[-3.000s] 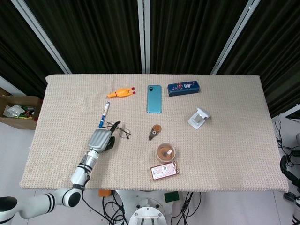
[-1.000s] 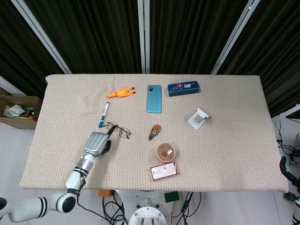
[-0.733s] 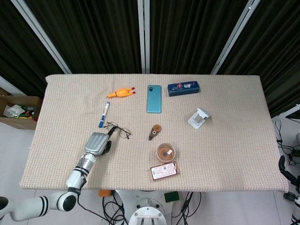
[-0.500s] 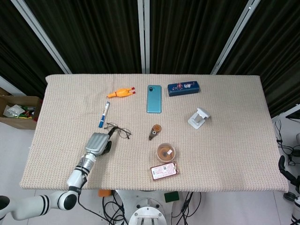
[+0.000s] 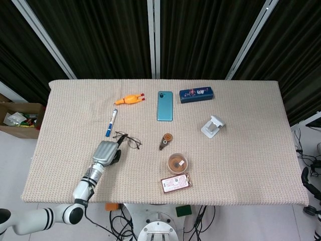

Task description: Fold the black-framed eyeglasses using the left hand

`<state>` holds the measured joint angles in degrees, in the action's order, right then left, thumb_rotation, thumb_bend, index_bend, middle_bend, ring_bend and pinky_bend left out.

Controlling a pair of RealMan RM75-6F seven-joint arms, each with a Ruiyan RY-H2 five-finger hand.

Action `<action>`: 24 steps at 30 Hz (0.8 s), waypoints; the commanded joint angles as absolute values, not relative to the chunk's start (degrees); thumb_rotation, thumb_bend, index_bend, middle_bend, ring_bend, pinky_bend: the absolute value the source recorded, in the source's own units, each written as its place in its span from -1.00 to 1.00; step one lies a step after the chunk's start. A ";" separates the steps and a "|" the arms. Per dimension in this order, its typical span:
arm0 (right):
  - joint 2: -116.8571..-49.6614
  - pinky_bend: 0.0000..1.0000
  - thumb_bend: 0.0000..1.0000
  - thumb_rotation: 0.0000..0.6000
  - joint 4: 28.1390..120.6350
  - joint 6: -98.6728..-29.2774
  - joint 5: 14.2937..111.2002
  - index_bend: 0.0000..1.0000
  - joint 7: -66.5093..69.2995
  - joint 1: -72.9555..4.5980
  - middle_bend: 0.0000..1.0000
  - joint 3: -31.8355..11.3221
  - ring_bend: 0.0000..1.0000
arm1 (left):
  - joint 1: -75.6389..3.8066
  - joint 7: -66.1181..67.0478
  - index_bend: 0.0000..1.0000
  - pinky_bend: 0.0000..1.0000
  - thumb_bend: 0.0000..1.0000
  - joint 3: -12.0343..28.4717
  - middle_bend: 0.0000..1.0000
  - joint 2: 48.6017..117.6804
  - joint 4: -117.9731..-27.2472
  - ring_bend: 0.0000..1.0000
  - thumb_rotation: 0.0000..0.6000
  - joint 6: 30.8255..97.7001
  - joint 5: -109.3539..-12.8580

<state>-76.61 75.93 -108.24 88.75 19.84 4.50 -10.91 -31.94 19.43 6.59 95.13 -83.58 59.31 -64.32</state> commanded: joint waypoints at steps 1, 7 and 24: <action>-76.63 -1.00 -0.06 1.00 75.73 -108.20 88.61 -1.00 20.07 4.66 -1.00 -10.82 -1.00 | -30.11 18.19 -0.82 0.91 0.25 6.70 0.88 92.96 -87.30 0.83 1.00 65.26 -69.15; -77.76 -1.00 -0.06 1.00 73.09 -107.17 87.78 -1.00 20.97 5.43 -1.00 -9.76 -1.00 | -23.28 14.69 -0.79 0.67 -0.41 3.89 0.41 89.14 -90.03 0.41 1.00 81.91 -81.60; -77.89 -1.00 -0.31 0.92 64.82 -94.38 78.95 -1.00 19.60 11.38 -1.00 -3.92 -1.00 | -5.02 8.05 -0.78 -0.62 -0.93 -10.05 -1.00 82.62 -83.66 -1.00 -1.00 94.23 -88.62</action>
<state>-77.05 66.38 -94.45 78.85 18.57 10.66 -4.38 -5.39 8.32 -9.84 82.90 -83.77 93.99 -88.29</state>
